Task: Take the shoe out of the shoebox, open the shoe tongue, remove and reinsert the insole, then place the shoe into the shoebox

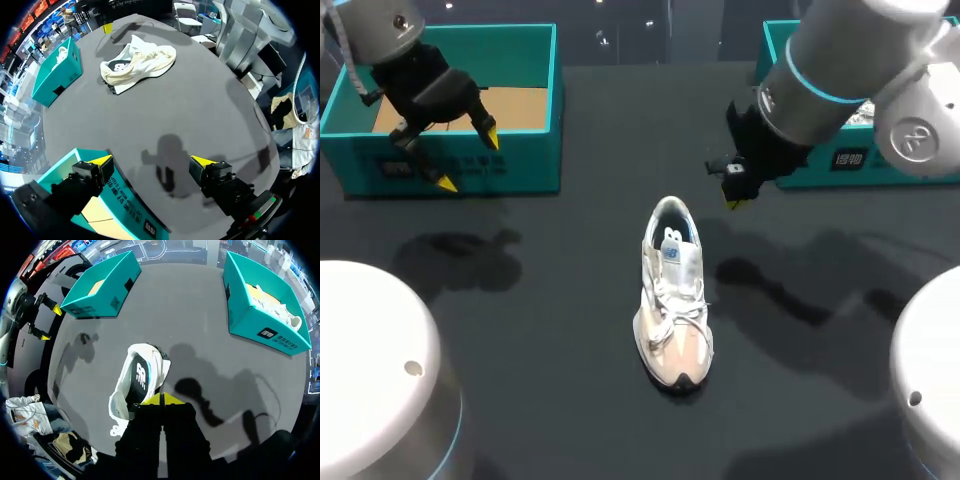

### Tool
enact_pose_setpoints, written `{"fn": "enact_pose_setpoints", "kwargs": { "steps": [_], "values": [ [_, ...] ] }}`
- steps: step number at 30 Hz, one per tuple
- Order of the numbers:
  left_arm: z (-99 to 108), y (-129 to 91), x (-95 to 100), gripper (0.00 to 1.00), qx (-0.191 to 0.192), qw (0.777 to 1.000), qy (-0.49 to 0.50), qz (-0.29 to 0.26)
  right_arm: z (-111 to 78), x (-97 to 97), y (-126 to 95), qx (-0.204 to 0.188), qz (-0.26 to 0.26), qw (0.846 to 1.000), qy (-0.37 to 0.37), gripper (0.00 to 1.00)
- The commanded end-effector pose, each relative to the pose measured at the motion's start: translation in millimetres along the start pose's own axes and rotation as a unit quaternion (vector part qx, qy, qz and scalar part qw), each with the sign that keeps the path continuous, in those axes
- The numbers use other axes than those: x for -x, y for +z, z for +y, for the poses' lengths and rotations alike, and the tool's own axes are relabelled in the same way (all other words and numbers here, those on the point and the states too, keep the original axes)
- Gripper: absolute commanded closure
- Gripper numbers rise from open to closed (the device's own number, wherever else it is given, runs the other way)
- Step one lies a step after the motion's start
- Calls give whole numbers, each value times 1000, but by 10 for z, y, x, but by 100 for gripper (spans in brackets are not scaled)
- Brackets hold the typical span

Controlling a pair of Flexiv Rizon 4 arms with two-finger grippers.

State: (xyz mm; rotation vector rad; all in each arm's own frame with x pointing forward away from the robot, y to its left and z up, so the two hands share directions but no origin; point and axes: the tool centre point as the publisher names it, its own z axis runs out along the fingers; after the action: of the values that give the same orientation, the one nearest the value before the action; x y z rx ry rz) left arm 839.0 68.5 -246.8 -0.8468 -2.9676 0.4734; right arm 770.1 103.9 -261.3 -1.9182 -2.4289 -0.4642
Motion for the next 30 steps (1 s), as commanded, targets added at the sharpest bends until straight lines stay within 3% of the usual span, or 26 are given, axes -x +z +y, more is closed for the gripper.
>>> {"fn": "enact_pose_setpoints", "kwargs": {
  "steps": [1, 6, 10, 13, 25, 30],
  "values": [
    [0, -2, -8, 0, 1, 1000, 0, 0, 76, -110, 69, -8, -74, 997, 1, 100],
    [0, -2, -8, 0, 1, 1000, 0, 0, 83, -145, 98, -13, -93, 996, 12, 100],
    [0, -2, -8, 0, 1, 1000, 0, 0, 119, -330, 309, -13, -128, 991, 23, 100],
    [0, -2, -8, 0, 1, 1000, 0, 0, 115, -419, 445, 9, -145, 989, 8, 100],
    [0, -2, -8, 0, 1, 1000, 0, 0, 112, -424, 440, 16, -147, 989, 8, 100],
    [0, -2, -8, 0, 1, 1000, 0, 0, 92, -513, 595, 35, -182, 982, 38, 100]
  ]
}}
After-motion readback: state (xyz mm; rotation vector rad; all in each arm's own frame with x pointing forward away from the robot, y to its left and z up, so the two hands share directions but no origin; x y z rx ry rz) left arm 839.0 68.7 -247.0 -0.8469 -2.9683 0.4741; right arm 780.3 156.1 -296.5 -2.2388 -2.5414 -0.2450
